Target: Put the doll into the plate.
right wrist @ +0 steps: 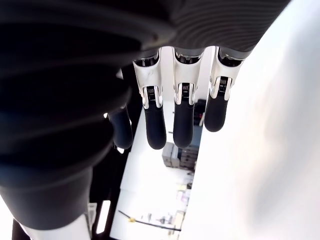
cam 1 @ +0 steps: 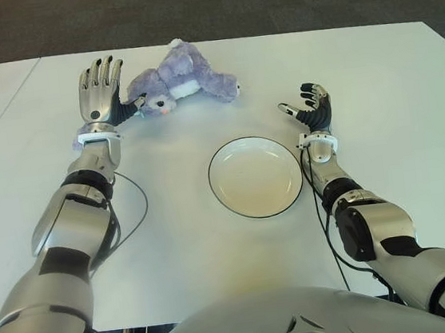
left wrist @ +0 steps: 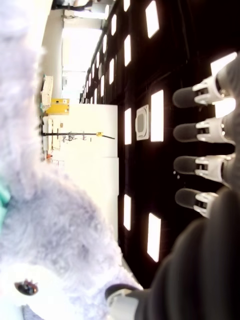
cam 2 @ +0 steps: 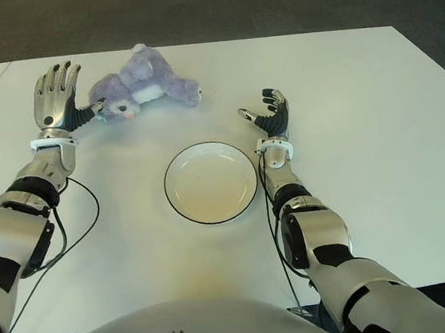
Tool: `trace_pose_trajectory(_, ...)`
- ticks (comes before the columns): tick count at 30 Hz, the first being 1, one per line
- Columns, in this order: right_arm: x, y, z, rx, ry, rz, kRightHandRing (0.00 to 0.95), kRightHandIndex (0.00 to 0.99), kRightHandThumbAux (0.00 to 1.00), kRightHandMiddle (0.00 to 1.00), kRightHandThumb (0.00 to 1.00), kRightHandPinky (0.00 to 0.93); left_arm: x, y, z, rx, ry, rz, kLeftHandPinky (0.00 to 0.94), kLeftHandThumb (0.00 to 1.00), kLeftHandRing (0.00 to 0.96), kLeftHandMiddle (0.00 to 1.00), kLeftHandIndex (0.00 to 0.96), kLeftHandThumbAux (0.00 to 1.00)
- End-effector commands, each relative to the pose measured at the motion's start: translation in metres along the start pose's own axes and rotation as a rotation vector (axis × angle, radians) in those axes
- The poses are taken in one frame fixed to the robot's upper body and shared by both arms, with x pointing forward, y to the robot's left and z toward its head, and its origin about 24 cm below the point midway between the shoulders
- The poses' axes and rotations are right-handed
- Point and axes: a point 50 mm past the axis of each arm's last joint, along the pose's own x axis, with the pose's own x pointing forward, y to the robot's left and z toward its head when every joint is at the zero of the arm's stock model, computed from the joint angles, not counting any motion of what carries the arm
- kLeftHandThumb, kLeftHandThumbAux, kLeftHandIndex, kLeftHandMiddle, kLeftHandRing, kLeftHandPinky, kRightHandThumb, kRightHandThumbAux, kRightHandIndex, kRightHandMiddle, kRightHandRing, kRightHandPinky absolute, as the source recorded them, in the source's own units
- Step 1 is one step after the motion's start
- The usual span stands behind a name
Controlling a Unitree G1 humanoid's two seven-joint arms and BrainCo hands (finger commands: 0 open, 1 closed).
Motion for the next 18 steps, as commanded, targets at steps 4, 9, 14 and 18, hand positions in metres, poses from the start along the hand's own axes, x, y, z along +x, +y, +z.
trace_pose_trajectory(4, -0.085, 0.001, -0.095, -0.065, 0.444, 0.063, 0.267, 0.265, 0.862, 0.278, 0.000, 0.233, 0.009, 0.005, -0.004, 0.202, -0.144, -0.113, 0.000, 0.193, 0.000, 0.000, 0.000, 0.342)
trace_pose_trajectory(9, -0.084, 0.001, -0.094, -0.061, 0.443, 0.061, 0.250, 0.255, 0.852, 0.267, 0.000, 0.205, 0.014, 0.008, -0.002, 0.243, -0.203, -0.163, 0.000, 0.187, 0.000, 0.000, 0.000, 0.365)
trace_pose_trajectory(14, -0.084, 0.000, -0.094, -0.053, 0.446, 0.060, 0.248, 0.249, 0.860, 0.262, 0.000, 0.226, 0.022, 0.014, 0.001, 0.265, -0.241, -0.196, 0.000, 0.203, 0.000, 0.000, 0.000, 0.374)
trace_pose_trajectory(18, -0.084, 0.000, -0.095, -0.041, 0.450, 0.064, 0.244, 0.237, 0.863, 0.259, 0.000, 0.213, 0.026, 0.016, 0.003, 0.279, -0.273, -0.217, 0.000, 0.212, 0.000, 0.000, 0.000, 0.385)
